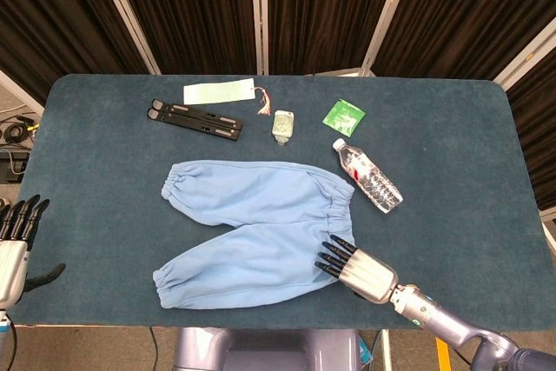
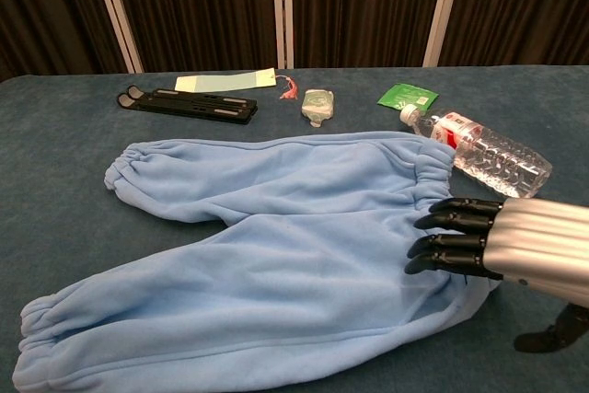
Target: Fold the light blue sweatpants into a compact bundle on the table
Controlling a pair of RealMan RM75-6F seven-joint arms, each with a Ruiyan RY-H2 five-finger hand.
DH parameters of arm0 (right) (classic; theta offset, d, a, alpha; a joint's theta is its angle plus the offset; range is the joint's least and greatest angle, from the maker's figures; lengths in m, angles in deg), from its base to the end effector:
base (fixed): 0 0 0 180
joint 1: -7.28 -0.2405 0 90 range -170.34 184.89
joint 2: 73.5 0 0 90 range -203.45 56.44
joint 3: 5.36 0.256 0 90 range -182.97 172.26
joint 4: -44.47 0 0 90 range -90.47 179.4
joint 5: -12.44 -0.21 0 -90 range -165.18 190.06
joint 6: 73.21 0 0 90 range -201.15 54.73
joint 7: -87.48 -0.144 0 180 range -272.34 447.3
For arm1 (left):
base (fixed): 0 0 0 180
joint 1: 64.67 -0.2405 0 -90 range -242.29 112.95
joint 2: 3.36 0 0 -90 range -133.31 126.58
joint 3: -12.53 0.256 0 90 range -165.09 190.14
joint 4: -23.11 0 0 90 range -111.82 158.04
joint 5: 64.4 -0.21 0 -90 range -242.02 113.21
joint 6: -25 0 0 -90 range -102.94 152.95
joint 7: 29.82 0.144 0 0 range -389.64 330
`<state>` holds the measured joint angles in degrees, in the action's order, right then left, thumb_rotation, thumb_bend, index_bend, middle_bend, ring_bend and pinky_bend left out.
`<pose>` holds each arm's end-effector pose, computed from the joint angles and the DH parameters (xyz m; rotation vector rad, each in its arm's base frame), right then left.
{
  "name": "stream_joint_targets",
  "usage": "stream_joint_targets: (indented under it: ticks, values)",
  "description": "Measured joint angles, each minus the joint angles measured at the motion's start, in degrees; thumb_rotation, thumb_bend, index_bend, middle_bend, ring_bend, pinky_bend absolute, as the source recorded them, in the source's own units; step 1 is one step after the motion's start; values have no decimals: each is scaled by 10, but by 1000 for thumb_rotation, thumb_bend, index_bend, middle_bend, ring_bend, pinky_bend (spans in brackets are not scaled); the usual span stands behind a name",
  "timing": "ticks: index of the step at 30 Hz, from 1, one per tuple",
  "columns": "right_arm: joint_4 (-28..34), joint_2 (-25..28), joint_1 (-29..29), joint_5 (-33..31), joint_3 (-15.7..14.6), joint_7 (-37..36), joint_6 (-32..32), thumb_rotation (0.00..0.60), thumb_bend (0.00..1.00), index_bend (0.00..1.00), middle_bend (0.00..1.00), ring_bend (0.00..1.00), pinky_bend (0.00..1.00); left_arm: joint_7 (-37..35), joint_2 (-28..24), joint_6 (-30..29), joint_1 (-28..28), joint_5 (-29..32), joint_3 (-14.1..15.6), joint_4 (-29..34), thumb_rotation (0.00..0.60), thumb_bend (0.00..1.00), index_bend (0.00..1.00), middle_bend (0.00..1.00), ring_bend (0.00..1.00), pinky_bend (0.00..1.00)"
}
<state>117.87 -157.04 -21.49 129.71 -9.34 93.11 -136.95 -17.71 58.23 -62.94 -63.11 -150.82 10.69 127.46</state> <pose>-0.2242 -0.2316 -0.0130 2.4026 -0.3615 0.9250 -0.2797 0.1580 0.1599 -1.3688 -0.8803 -0.8504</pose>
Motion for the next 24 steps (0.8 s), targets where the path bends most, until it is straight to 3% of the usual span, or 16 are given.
stream_joint_targets:
  ticks: [3, 7, 12, 16, 21, 24]
  values:
    - [-9, -15, -9, -7, 6, 19, 11, 600, 76, 207, 164, 82, 96, -6, -3, -1, -1, 1, 0, 1, 600, 0, 0, 0, 0, 0]
    - [-26, -31, -17, -14, 14, 51, 22, 600, 174, 274, 246, 188, 234, -15, -8, -2, -2, 1, 0, 1, 600, 0, 0, 0, 0, 0]
    - [-55, -55, -20, -26, 22, 80, 11, 600, 378, 506, 489, 404, 427, -28, -14, 2, -1, 3, 1, 2, 600, 0, 0, 0, 0, 0]
    - [-66, -66, -18, -35, 22, 63, -7, 600, 437, 557, 531, 421, 441, -35, -20, 16, 2, -3, 8, 5, 600, 0, 0, 0, 0, 0]
    - [-57, -73, -16, -69, 25, 23, -10, 600, 442, 571, 540, 427, 441, -48, -18, 29, 14, -41, 18, -3, 600, 0, 4, 0, 0, 2]
    - [-34, -72, -15, -98, 30, 6, -2, 600, 463, 574, 542, 427, 441, -56, -8, 35, 26, -83, 24, -20, 600, 0, 76, 0, 0, 41]
